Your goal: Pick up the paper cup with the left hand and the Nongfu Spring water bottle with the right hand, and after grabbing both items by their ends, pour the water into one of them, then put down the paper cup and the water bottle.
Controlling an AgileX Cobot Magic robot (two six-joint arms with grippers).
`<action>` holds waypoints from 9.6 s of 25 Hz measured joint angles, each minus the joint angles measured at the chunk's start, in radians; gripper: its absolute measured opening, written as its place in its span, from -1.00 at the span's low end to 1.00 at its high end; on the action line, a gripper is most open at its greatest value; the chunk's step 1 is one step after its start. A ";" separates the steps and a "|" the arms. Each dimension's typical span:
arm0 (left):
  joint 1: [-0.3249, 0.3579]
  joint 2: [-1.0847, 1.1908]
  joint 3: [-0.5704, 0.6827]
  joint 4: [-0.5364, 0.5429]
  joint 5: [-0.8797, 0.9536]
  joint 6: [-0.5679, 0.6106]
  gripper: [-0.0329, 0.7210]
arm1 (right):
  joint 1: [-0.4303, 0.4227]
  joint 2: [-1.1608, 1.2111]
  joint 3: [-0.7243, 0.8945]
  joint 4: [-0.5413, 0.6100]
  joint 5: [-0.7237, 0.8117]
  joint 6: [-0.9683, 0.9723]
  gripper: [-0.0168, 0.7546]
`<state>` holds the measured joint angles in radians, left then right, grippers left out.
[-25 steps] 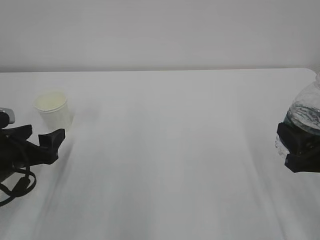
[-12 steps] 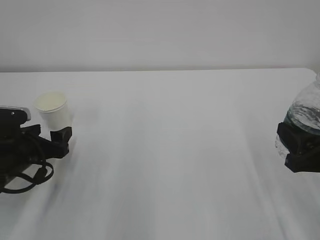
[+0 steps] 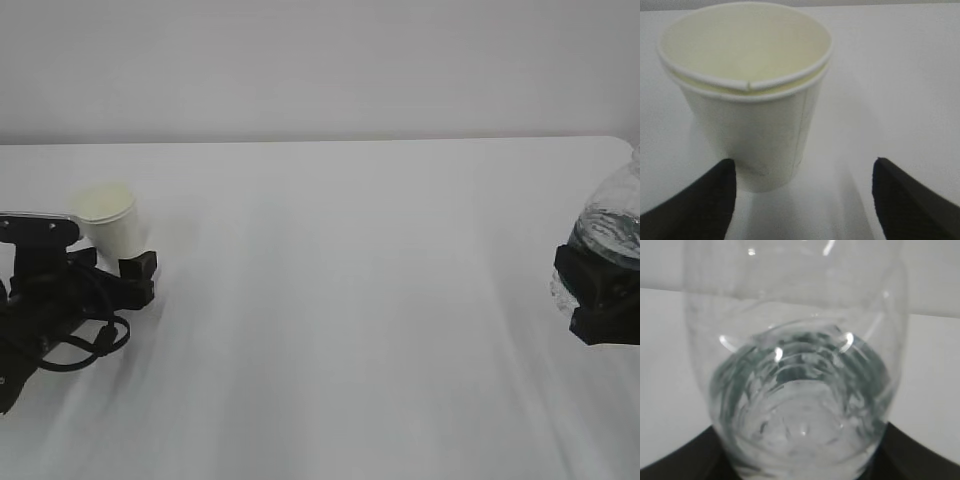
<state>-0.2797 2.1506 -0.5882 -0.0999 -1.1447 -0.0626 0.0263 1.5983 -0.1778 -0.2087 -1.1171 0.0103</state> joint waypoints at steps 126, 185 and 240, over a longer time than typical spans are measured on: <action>-0.175 -0.193 -0.184 1.042 0.002 -0.444 0.29 | 0.000 0.000 0.000 0.048 0.000 -0.058 0.14; -0.528 -0.109 -0.340 1.009 0.139 -0.444 0.29 | 0.000 -0.544 -0.016 -0.163 0.682 0.057 0.14; -0.584 -0.109 -0.349 1.013 0.173 -0.529 0.29 | 0.000 -0.543 -0.038 -0.295 0.729 -0.579 0.14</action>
<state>-0.8638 2.0420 -0.9375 0.9130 -0.9717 -0.5920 0.0263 1.0551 -0.2158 -0.5034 -0.3882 -0.5683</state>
